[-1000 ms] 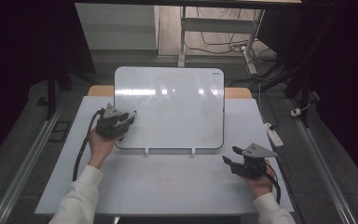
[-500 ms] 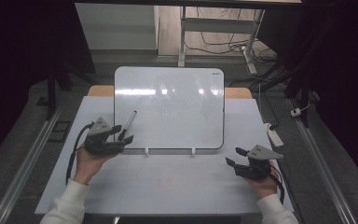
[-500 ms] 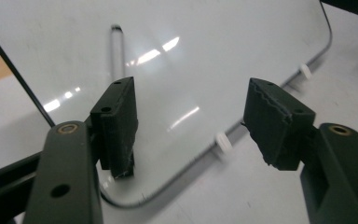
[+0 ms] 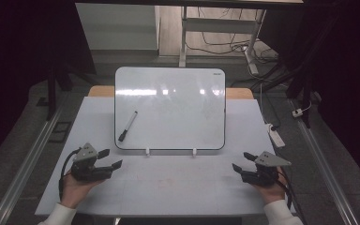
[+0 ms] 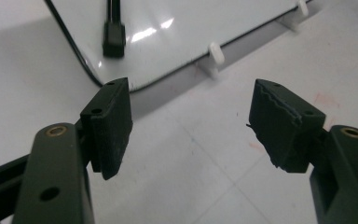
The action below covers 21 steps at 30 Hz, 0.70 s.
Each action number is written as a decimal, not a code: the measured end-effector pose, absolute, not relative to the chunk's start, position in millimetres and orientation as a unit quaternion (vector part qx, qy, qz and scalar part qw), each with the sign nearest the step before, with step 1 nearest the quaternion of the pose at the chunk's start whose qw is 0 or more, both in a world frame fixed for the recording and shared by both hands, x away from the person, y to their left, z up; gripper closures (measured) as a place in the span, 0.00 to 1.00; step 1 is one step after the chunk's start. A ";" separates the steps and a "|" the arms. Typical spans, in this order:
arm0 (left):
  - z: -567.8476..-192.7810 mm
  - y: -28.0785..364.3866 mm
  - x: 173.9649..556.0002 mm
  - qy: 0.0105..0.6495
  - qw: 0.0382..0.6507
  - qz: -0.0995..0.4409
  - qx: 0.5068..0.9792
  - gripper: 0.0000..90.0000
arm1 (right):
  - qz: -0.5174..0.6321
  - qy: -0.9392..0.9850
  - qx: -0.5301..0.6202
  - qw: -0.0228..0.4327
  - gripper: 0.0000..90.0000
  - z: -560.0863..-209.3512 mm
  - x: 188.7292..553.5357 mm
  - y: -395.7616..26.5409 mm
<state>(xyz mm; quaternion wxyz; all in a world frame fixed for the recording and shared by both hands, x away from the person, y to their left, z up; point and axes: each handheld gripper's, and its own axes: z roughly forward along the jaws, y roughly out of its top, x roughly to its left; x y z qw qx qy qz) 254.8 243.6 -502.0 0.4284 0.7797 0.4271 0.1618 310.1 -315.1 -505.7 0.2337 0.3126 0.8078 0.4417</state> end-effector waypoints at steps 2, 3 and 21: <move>-506.9 244.1 251.2 0.426 0.425 0.161 0.782 0.34 | 0.437 0.810 0.314 0.233 0.36 -508.0 311.1 -315.9; -508.5 243.9 249.6 0.424 0.423 0.163 0.784 0.34 | 0.436 0.810 0.315 0.233 0.36 -508.9 311.7 -316.0; -513.0 234.6 255.8 0.413 0.412 0.178 0.792 0.32 | 0.431 0.818 0.301 0.235 0.36 -510.2 313.9 -309.6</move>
